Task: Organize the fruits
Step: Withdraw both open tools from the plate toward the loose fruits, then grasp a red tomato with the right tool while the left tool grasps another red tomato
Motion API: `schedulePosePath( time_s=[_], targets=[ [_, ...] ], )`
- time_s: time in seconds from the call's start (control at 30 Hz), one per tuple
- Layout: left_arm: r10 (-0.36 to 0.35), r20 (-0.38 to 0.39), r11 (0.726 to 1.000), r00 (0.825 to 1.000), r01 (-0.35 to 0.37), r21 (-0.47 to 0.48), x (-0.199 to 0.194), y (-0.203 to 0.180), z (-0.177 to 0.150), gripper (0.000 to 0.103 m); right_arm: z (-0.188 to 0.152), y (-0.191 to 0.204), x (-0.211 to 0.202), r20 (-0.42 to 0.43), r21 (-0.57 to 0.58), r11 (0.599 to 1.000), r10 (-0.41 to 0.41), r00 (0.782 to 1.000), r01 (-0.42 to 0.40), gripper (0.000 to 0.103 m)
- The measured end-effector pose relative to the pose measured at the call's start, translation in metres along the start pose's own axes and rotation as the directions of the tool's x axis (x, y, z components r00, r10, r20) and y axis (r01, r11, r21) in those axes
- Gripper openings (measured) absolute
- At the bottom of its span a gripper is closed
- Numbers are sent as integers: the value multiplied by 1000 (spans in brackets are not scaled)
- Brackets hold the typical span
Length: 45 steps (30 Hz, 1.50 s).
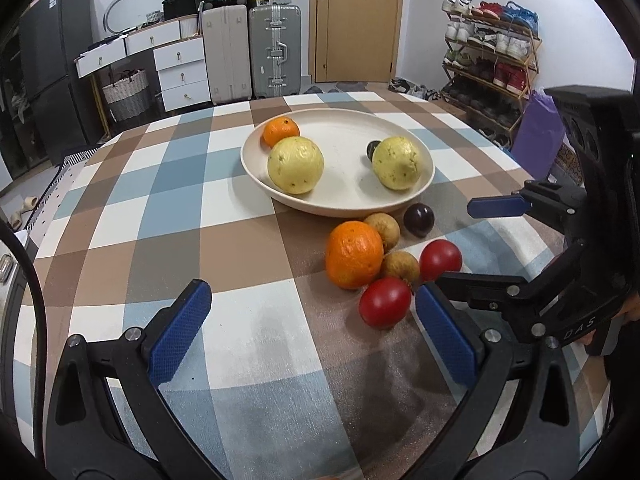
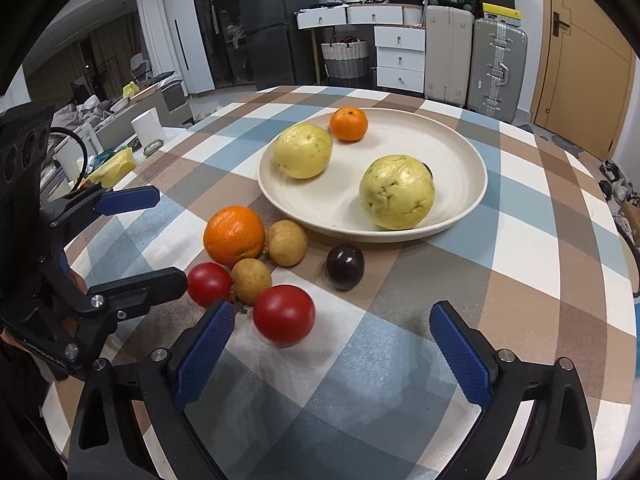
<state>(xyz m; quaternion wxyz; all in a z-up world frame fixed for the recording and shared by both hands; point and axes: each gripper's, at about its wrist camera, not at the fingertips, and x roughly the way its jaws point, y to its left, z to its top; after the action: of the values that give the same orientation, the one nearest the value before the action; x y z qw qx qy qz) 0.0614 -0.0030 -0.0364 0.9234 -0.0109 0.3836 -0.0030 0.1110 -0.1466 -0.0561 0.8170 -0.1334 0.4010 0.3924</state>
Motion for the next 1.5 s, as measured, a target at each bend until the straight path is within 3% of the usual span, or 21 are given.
schedulePosePath(
  time_s=[0.43,0.67,0.83,0.97,1.17,1.5],
  targets=[
    [-39,-74,999,996,40,17,12,-3,-5,101,-2,6,5,-33,-21,999,43,999,-44,66],
    [-55,-93,997,994,59,42,16,-10,-5,88,-1,13,5,-34,-56,998,35,999,-37,49],
    [-46,-104,996,993,53,67,17,-16,-6,85,-1,18,5,-36,-80,996,28,999,-31,43],
    [-46,-110,997,993,54,64,20,-18,-6,84,-2,20,4,-29,-94,995,25,999,-28,33],
    [-40,-114,996,993,48,69,21,-22,-6,83,-1,19,-2,-6,-91,995,30,1000,-31,33],
    [-75,-124,995,989,82,49,23,-24,-6,47,2,11,-11,29,-59,998,27,999,-25,33]
  ],
)
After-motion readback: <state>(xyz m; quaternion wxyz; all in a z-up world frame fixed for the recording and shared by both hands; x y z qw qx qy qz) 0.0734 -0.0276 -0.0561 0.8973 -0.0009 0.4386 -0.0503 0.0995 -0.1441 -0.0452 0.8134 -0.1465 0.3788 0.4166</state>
